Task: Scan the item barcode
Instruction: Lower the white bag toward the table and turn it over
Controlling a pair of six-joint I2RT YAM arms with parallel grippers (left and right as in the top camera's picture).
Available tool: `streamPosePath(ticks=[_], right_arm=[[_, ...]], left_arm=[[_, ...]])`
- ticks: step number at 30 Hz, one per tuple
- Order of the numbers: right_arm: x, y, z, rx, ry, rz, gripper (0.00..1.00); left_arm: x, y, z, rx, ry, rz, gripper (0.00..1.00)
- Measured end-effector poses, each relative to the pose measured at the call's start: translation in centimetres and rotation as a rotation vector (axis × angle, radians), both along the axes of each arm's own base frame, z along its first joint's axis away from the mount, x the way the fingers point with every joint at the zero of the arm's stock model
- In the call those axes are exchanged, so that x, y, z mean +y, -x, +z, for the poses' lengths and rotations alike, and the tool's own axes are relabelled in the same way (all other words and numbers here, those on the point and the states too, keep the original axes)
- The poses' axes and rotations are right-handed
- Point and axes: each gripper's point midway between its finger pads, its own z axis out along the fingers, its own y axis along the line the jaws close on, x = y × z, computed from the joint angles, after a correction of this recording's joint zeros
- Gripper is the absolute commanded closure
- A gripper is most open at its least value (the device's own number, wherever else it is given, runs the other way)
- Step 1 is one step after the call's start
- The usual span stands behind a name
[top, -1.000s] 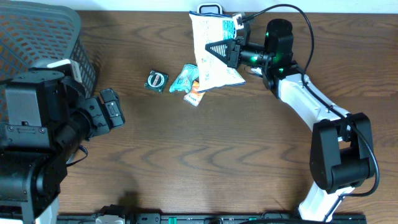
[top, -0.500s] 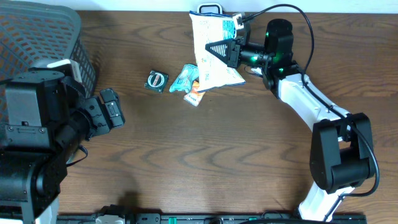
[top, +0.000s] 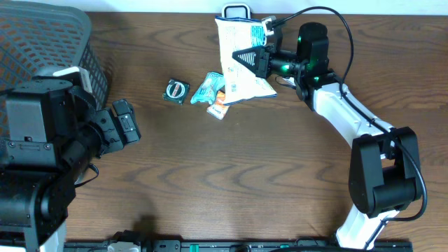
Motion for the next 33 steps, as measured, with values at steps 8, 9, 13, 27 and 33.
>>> streamPosePath(ticks=[8,9,13,27,33], right_arm=[[-0.2,0.0,-0.6,0.002,0.029,-0.012,0.99],[-0.5,0.1,-1.2,0.030,0.063,-0.031,0.99],[-3.8,0.7,-3.7,0.070,0.362,-0.234,0.99],[-12.9,4.5,-14.5,-0.006,1.504,-0.457,0.99],[-13.1,5.9,-16.5,-0.007,1.648,-0.412,0.71]], left_arm=[[0.0,0.0,0.0,0.000,0.000,0.000,0.02],[0.0,0.0,0.0,0.000,0.000,0.000,0.02],[0.0,0.0,0.0,0.001,0.000,0.000,0.02],[0.0,0.0,0.0,0.000,0.000,0.000,0.02],[0.0,0.0,0.0,0.000,0.000,0.000,0.03]])
